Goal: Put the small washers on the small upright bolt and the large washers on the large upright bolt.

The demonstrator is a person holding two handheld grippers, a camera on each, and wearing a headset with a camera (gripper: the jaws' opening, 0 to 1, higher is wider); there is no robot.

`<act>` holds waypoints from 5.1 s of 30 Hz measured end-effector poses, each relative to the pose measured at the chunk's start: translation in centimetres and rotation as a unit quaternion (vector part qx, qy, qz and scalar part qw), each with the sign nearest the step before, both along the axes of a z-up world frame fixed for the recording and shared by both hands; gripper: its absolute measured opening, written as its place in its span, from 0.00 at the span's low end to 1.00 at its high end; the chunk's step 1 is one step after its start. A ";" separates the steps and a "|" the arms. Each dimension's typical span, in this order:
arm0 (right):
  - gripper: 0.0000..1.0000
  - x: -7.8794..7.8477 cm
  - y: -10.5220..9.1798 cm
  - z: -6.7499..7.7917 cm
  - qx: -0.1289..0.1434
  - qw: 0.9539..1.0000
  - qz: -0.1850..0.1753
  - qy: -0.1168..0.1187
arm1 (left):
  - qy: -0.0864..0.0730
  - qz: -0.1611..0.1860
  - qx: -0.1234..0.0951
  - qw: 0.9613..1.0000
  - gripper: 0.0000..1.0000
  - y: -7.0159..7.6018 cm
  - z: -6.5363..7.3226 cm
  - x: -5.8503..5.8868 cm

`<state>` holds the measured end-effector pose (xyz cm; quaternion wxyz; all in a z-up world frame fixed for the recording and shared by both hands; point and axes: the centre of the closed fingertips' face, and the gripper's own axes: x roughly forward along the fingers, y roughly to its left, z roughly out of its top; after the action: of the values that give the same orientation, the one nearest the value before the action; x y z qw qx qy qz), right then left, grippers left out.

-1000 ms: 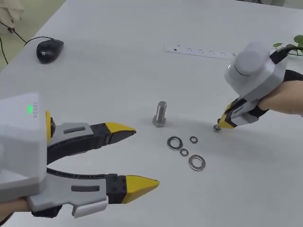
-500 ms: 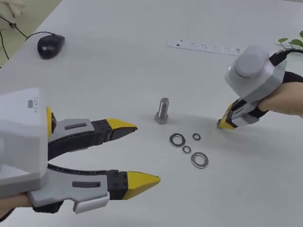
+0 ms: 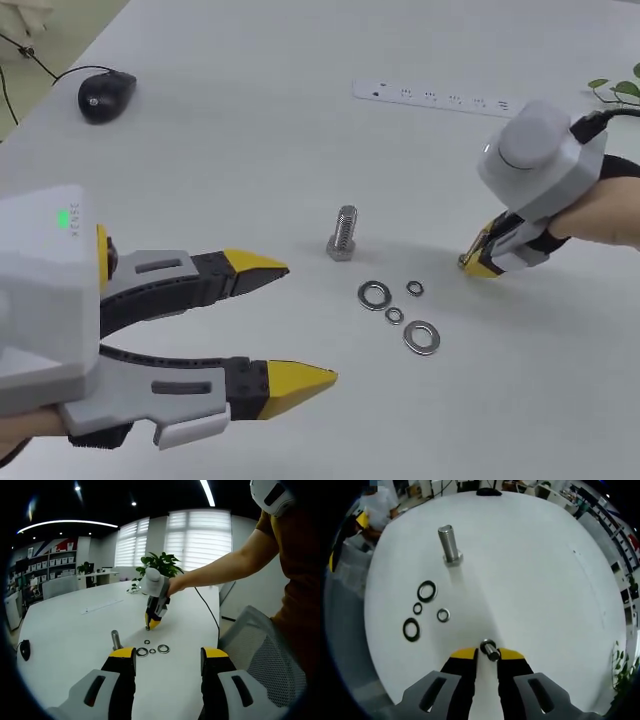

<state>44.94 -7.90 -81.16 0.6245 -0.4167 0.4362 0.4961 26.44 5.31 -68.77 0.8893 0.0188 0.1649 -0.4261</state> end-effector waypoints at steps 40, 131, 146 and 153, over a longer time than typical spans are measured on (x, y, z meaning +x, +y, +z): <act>0.16 -2.5 -0.8 2.3 0.017 1.000 -0.003 -0.012 | -0.015 -0.003 0.013 1.000 0.51 -0.7 0.8 -1.2; 0.12 -4.8 5.4 -1.1 -0.002 0.999 0.040 0.025 | -0.019 0.025 0.013 0.999 0.50 0.8 0.6 -1.4; 0.12 -4.9 4.4 0.6 0.021 0.999 0.035 0.022 | -0.017 0.019 0.015 1.000 0.49 0.5 0.6 -1.3; 0.12 -4.7 2.5 2.1 0.029 0.999 0.017 0.013 | -0.018 0.013 0.014 1.000 0.49 0.1 0.7 -1.3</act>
<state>40.22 -5.40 -79.09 0.6216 -0.3997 0.4227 0.5246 25.17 5.44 -68.09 0.8973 0.0371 0.1547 -0.4117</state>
